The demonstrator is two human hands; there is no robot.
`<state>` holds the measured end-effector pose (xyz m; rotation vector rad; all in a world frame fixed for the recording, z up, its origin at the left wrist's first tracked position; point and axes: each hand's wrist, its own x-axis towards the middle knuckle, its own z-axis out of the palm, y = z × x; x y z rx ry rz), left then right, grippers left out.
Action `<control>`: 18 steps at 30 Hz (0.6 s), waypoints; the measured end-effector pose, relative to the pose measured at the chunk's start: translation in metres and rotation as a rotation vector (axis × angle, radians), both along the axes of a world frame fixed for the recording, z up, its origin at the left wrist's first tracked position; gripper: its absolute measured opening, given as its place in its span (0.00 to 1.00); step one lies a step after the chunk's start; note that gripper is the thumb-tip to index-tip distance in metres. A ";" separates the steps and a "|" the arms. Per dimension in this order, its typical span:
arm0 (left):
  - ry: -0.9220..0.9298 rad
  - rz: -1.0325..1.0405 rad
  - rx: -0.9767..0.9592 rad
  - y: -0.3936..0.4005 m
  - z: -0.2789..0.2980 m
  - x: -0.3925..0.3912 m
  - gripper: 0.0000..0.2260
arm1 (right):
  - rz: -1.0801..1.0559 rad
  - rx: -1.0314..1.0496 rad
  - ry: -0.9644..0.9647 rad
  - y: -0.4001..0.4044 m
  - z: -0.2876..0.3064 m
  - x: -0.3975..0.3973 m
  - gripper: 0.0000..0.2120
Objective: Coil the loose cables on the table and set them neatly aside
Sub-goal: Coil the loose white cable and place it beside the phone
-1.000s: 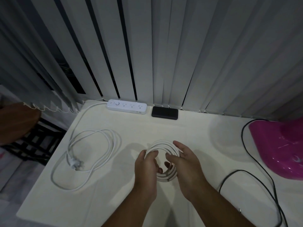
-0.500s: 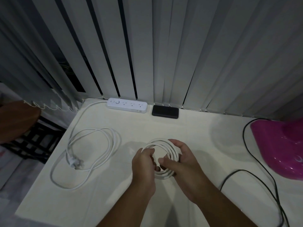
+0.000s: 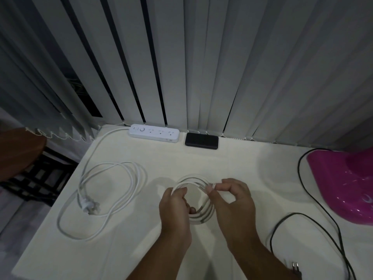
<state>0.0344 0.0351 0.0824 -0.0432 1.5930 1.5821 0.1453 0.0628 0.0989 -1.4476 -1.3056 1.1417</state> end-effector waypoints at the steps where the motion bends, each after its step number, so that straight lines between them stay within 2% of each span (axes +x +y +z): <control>1: -0.022 0.014 0.011 0.001 -0.001 -0.002 0.12 | 0.011 -0.018 0.021 0.002 0.000 0.000 0.06; 4: -0.049 -0.014 0.058 0.003 -0.006 -0.007 0.15 | -0.006 -0.230 0.227 0.010 -0.002 0.001 0.07; 6: -0.083 -0.046 0.068 0.004 -0.007 -0.007 0.14 | -0.023 -0.331 0.268 0.016 -0.007 0.001 0.08; 12: -0.132 -0.065 0.046 0.013 -0.011 -0.003 0.09 | -0.027 -0.305 0.205 0.021 -0.016 0.002 0.06; 18: -0.119 -0.100 0.076 0.024 -0.012 -0.003 0.05 | 0.050 -0.358 0.242 0.033 -0.026 0.011 0.12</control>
